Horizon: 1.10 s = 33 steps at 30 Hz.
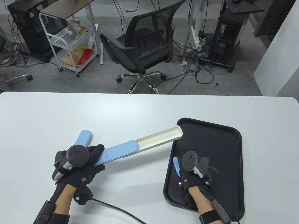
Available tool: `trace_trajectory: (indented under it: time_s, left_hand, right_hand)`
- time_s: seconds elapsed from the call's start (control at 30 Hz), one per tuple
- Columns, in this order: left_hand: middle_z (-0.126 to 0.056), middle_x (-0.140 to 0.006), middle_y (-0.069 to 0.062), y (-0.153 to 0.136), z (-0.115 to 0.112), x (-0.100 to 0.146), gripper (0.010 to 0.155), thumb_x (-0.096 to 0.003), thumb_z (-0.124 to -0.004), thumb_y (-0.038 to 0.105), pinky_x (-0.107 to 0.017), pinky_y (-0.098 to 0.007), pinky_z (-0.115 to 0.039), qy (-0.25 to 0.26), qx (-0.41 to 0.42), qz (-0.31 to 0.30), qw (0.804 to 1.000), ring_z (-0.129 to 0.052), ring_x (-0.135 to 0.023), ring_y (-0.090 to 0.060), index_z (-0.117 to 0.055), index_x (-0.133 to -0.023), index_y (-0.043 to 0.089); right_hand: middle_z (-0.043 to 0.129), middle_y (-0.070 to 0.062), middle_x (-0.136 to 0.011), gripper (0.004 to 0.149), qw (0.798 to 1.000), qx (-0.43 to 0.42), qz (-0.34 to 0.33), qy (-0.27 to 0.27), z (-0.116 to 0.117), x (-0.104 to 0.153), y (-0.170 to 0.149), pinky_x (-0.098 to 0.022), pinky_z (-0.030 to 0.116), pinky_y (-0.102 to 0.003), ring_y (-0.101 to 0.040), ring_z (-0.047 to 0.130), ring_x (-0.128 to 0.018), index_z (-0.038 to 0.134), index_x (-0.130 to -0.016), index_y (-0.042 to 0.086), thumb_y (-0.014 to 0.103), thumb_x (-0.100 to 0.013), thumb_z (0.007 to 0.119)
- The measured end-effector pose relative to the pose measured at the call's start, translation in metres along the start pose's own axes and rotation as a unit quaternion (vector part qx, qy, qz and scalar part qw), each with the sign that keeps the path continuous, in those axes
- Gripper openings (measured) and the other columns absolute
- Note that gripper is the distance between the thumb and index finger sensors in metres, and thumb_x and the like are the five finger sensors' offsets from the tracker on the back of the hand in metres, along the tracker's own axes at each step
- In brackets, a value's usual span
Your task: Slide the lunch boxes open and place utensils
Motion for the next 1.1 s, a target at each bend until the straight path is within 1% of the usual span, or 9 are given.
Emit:
trace_trajectory:
  time_s: [0.07,0.13,0.37,0.53,0.6,0.7,0.8,1.0,1.1]
  left_hand:
    - [-0.045,-0.116,0.005,0.0,-0.002,-0.001,0.084,-0.0471,-0.093,0.04,-0.078,-0.073,-0.029,-0.005,-0.005,0.002,1.0,-0.05,-0.107,-0.029,-0.041,-0.112,0.032]
    - [-0.045,-0.116,0.005,0.0,-0.005,-0.001,0.083,-0.047,-0.093,0.04,-0.078,-0.072,-0.029,-0.01,-0.009,0.002,1.0,-0.05,-0.107,-0.029,-0.041,-0.112,0.032]
    - [-0.045,-0.116,0.005,0.005,-0.009,-0.002,0.083,-0.0472,-0.093,0.04,-0.078,-0.072,-0.03,-0.017,-0.028,-0.001,0.999,-0.05,-0.107,-0.029,-0.041,-0.112,0.032]
    - [-0.045,-0.116,0.005,0.006,-0.01,-0.002,0.083,-0.0471,-0.093,0.04,-0.078,-0.072,-0.029,-0.021,-0.031,-0.001,0.999,-0.05,-0.107,-0.029,-0.041,-0.112,0.032]
    - [-0.045,-0.116,0.005,0.004,-0.011,-0.002,0.083,-0.0473,-0.093,0.04,-0.078,-0.072,-0.029,-0.025,-0.029,0.003,0.999,-0.05,-0.107,-0.029,-0.041,-0.112,0.032]
    - [-0.045,-0.116,0.005,0.001,-0.011,-0.003,0.083,-0.0472,-0.093,0.04,-0.078,-0.072,-0.029,-0.025,-0.024,0.006,0.999,-0.049,-0.107,-0.029,-0.041,-0.112,0.032]
    - [-0.044,-0.116,0.005,-0.002,-0.008,-0.003,0.083,-0.0472,-0.093,0.039,-0.078,-0.072,-0.029,-0.021,-0.015,0.008,1.0,-0.05,-0.107,-0.029,-0.041,-0.112,0.032]
    - [-0.044,-0.116,0.005,-0.003,-0.005,-0.003,0.083,-0.0471,-0.093,0.039,-0.078,-0.072,-0.029,-0.01,-0.004,0.004,1.0,-0.05,-0.107,-0.029,-0.041,-0.112,0.032]
    - [-0.044,-0.116,0.005,-0.002,-0.006,-0.003,0.083,-0.0471,-0.093,0.039,-0.078,-0.072,-0.029,-0.011,-0.01,0.003,1.0,-0.05,-0.107,-0.029,-0.041,-0.112,0.032]
  right_hand:
    - [0.086,-0.019,-0.088,0.075,0.999,0.05,-0.003,-0.008,0.002,0.0,0.003,-0.055,0.08,-0.056,-0.034,0.095,-0.067,0.058,-0.106,0.001,0.028,-0.048,0.097]
    - [0.088,-0.021,-0.087,0.075,0.999,0.049,0.003,-0.012,0.002,0.0,0.006,-0.054,0.081,-0.057,-0.035,0.096,-0.067,0.059,-0.106,-0.001,0.027,-0.048,0.098]
    - [0.096,-0.021,-0.08,0.067,0.988,0.143,-0.007,-0.066,0.004,0.004,0.023,-0.048,0.087,-0.054,-0.032,0.103,-0.058,0.071,-0.1,-0.003,0.028,-0.046,0.098]
    - [0.099,-0.018,-0.076,0.059,0.982,0.168,-0.01,-0.087,0.005,0.007,0.028,-0.046,0.09,-0.052,-0.03,0.106,-0.055,0.078,-0.095,-0.001,0.025,-0.046,0.097]
    - [0.098,-0.018,-0.076,0.058,0.985,0.153,-0.007,-0.08,0.002,0.006,0.026,-0.047,0.09,-0.052,-0.03,0.105,-0.056,0.077,-0.096,-0.001,0.024,-0.047,0.097]
    - [0.097,-0.018,-0.077,0.058,0.996,0.069,0.015,-0.058,-0.005,0.003,0.01,-0.048,0.089,-0.053,-0.031,0.105,-0.057,0.076,-0.097,-0.001,0.022,-0.047,0.097]
    - [0.096,-0.018,-0.078,0.058,0.998,0.017,0.037,-0.047,-0.013,0.001,-0.009,-0.048,0.089,-0.053,-0.032,0.105,-0.058,0.075,-0.098,0.0,0.02,-0.048,0.097]
    - [0.091,-0.018,-0.082,0.058,0.987,-0.121,0.077,-0.068,-0.043,0.004,-0.052,-0.052,0.084,-0.057,-0.035,0.101,-0.063,0.07,-0.101,0.002,0.018,-0.05,0.093]
    - [0.089,-0.016,-0.085,0.054,0.976,-0.18,0.094,-0.081,-0.053,0.006,-0.073,-0.055,0.081,-0.059,-0.037,0.098,-0.067,0.072,-0.101,0.008,0.015,-0.05,0.09]
Point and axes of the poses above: the tracker on the back of each hand, its own y axis roughly to the thumb side, its own x axis roughly from the fingertips to the wrist, z = x × y, the point moved 4 cm from there along -x, roughly from the wrist to the fingertips
